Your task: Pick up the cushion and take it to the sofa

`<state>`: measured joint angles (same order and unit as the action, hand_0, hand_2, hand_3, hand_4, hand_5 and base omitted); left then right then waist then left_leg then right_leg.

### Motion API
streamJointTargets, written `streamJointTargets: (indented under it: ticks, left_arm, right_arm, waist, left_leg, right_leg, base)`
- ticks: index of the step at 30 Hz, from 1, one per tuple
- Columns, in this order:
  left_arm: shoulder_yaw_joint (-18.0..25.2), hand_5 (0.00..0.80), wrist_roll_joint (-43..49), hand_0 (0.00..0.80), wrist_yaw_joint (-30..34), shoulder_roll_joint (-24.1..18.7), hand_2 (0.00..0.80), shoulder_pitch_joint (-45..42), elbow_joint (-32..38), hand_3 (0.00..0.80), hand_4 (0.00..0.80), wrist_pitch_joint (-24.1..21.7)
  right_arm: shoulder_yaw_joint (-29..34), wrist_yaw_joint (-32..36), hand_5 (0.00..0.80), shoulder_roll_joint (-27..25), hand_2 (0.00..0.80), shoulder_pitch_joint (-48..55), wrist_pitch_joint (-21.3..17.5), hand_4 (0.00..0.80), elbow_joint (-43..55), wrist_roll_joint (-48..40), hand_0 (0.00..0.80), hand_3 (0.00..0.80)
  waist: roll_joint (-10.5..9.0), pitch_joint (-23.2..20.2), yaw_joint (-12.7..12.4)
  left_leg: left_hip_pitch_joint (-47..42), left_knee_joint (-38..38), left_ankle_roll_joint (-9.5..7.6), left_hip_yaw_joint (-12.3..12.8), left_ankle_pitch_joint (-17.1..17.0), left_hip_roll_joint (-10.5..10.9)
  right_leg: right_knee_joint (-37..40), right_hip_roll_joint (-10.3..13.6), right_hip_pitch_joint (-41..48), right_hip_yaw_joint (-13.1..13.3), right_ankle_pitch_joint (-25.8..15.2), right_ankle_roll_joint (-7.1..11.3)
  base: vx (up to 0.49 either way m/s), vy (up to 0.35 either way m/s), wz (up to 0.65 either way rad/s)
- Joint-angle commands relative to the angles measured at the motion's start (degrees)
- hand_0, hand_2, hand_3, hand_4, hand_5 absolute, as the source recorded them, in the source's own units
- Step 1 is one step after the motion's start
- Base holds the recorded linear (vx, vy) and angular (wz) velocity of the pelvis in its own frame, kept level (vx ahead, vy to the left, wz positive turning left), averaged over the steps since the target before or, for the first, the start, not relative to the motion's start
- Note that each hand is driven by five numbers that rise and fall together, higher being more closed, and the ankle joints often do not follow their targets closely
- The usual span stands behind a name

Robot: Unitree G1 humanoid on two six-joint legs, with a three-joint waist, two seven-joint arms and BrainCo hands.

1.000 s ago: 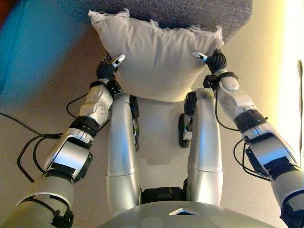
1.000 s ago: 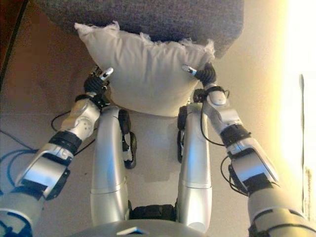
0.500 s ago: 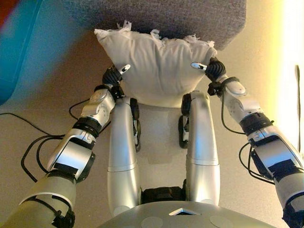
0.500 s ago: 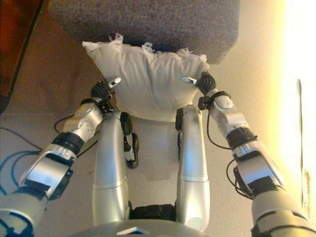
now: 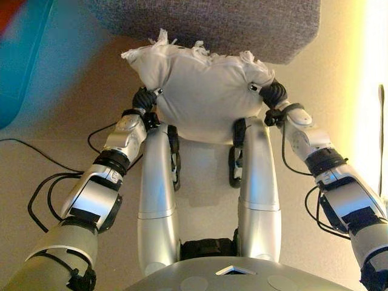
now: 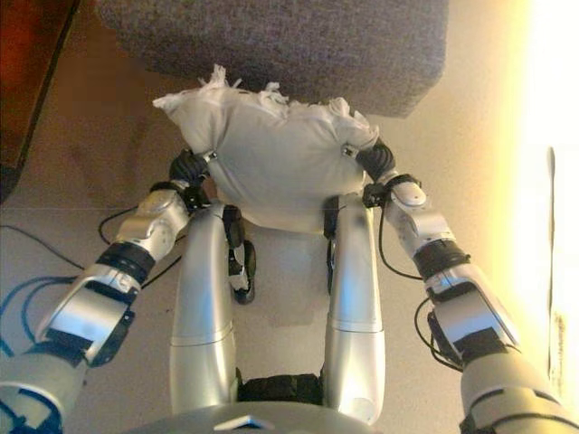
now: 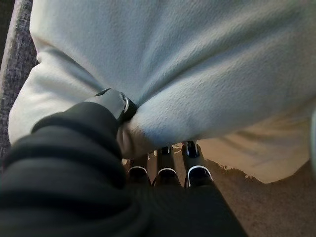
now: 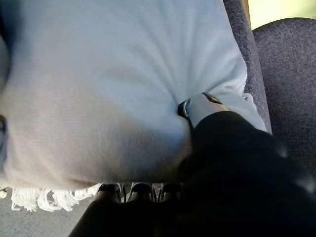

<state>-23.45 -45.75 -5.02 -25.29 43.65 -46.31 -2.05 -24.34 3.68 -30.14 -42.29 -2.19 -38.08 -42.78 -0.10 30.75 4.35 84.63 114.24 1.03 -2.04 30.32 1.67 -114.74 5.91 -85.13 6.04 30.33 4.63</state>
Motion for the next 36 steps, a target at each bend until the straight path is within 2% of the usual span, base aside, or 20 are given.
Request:
streamJointTargets:
  ticks: [1,7,11,14,15,18,21,24,25,26,30,33,36]
  left_arm:
    - [0.1,0.800,1.1,0.800,4.8,5.1,0.800,0.0,11.9,0.800,0.800,-8.3]
    - [4.0,0.800,1.4,0.800,3.9,4.8,0.800,-7.6,18.7,0.800,0.800,-13.4]
    - [6.1,0.800,1.9,0.800,3.4,4.7,0.800,-11.1,24.4,0.800,0.800,-18.8]
    - [7.3,0.800,1.6,0.800,4.1,5.4,0.800,-9.8,27.0,0.800,0.800,-24.2]
    - [7.3,0.800,1.6,0.800,4.3,5.5,0.800,-9.7,27.0,0.800,0.800,-24.5]
    - [7.0,0.800,4.0,0.800,4.2,5.8,0.800,-9.9,29.6,0.800,0.800,-27.2]
    - [7.6,0.800,4.7,0.800,4.0,5.9,0.800,-12.9,33.2,0.800,0.800,-28.0]
    - [8.0,0.800,4.9,0.800,4.2,5.7,0.800,-15.0,35.6,0.800,0.800,-28.5]
    - [8.5,0.800,5.3,0.800,4.6,6.1,0.800,-15.9,37.2,0.800,0.800,-28.1]
    - [8.7,0.800,6.3,0.800,4.4,6.1,0.800,-16.6,38.2,0.800,0.800,-28.3]
    - [9.8,0.800,6.8,0.800,4.1,6.4,0.800,-20.2,43.5,0.800,0.800,-27.3]
    - [11.0,0.800,6.5,0.800,4.6,6.5,0.800,-23.7,46.7,0.800,0.800,-26.7]
    - [11.9,0.800,6.2,0.800,5.0,6.4,0.800,-27.8,50.0,0.800,0.800,-25.2]
  right_arm:
    - [1.5,0.9,0.800,6.5,0.800,-0.1,-5.4,0.800,9.9,1.0,0.800,0.800]
    - [4.7,0.1,0.800,6.9,0.800,6.3,-7.2,0.800,17.0,5.0,0.800,0.800]
    - [6.9,1.6,0.800,7.2,0.800,8.1,-10.1,0.800,21.7,8.3,0.800,0.800]
    - [8.0,1.4,0.800,7.3,0.800,5.9,-13.8,0.800,23.5,10.5,0.800,0.800]
    - [8.0,1.4,0.800,7.3,0.800,5.9,-14.1,0.800,23.6,10.7,0.800,0.800]
    - [8.7,1.4,0.800,7.5,0.800,7.4,-16.7,0.800,26.1,12.6,0.800,0.800]
    - [10.5,1.7,0.800,7.5,0.800,12.4,-18.9,0.800,29.7,13.4,0.800,0.800]
    - [11.7,1.4,0.800,7.2,0.800,15.3,-20.5,0.800,31.7,14.5,0.800,0.800]
    - [12.3,2.1,0.800,7.3,0.800,16.3,-21.0,0.800,33.2,14.6,0.800,0.800]
    - [12.7,2.1,0.800,7.5,0.800,17.2,-21.6,0.800,34.2,15.7,0.800,0.800]
    - [14.5,2.3,0.800,7.7,0.800,20.0,-21.7,0.800,39.4,17.9,0.800,0.800]
    - [16.1,2.3,0.800,8.1,0.800,23.1,-21.4,0.800,43.3,19.1,0.800,0.800]
    - [17.2,2.7,0.800,8.0,0.800,26.9,-21.0,0.800,46.3,19.8,0.800,0.800]
  waist:
    - [-0.34,-1.0,-1.6]
    - [-0.20,-1.0,-1.7]
    - [0.17,-1.0,-1.9]
    - [0.70,-1.5,-2.0]
    - [0.71,-1.6,-2.0]
    - [0.57,-4.5,-2.0]
    - [0.09,-7.0,-2.0]
    - [-0.15,-8.2,-2.0]
    - [-0.31,-8.9,-2.0]
    - [-0.38,-9.4,-2.0]
    - [-0.69,-12.4,-2.2]
    - [-0.98,-15.4,-3.0]
    - [-0.96,-19.4,-3.5]
  left_leg:
    - [-0.8,-14.0,-2.63,5.7,-10.7,0.2]
    - [-5.7,-21.2,-1.86,5.2,-12.3,0.5]
    - [-10.8,-29.7,-1.36,4.2,-13.5,0.9]
    - [-14.9,-40.4,-0.95,3.0,-14.6,1.2]
    - [-15.3,-41.6,-0.95,3.0,-14.9,1.2]
    - [-21.3,-55.7,-0.59,2.7,-18.0,0.7]
    - [-30.2,-67.4,-0.51,3.5,-20.9,-0.4]
    - [-35.5,-72.9,-0.61,3.8,-22.1,-0.4]
    - [-37.4,-76.1,-0.94,4.1,-24.5,-0.3]
    - [-39.1,-77.7,-0.95,4.0,-24.8,-0.2]
    - [-46.9,-85.0,-0.80,3.1,-26.0,1.0]
    - [-54.0,-92.0,-0.84,2.3,-27.2,2.0]
    - [-61.7,-99.4,-0.82,1.7,-28.8,1.8]
  right_leg:
    - [17.6,-0.4,2.4,-7.1,-16.0,-5.49]
    - [24.0,-0.7,7.1,-6.9,-17.8,-4.59]
    - [32.8,-1.1,11.9,-6.7,-19.2,-3.45]
    - [43.9,-2.0,16.1,-6.0,-20.3,-2.27]
    - [45.0,-2.1,16.6,-6.0,-20.6,-2.21]
    - [56.9,-2.3,22.4,-6.1,-22.5,-1.78]
    - [68.1,-1.7,31.7,-7.5,-23.5,-1.66]
    - [74.1,-1.7,37.1,-8.4,-23.9,-1.94]
    - [77.6,-1.8,39.1,-8.9,-25.8,-2.49]
    - [79.5,-1.9,40.8,-9.0,-26.0,-2.56]
    - [87.0,-2.7,48.7,-9.0,-26.5,-2.31]
    - [93.6,-2.4,56.0,-9.5,-26.9,-1.85]
    - [100.3,-2.5,63.7,-10.3,-27.8,-1.64]
  base:
    - [0.000,0.000,0.00]
    - [-0.017,-0.007,-0.06]
    - [-0.188,0.001,-0.11]
    - [-0.354,0.004,-0.19]
    - [-0.248,-0.002,-0.16]
    - [-0.147,-0.026,-0.02]
    - [-0.002,-0.029,0.05]
    - [-0.036,-0.017,0.01]
    - [-0.121,-0.017,-0.03]
    - [-0.124,-0.016,-0.06]
    - [0.017,-0.020,-0.12]
    - [0.096,-0.031,-0.15]
    - [0.198,-0.029,0.03]
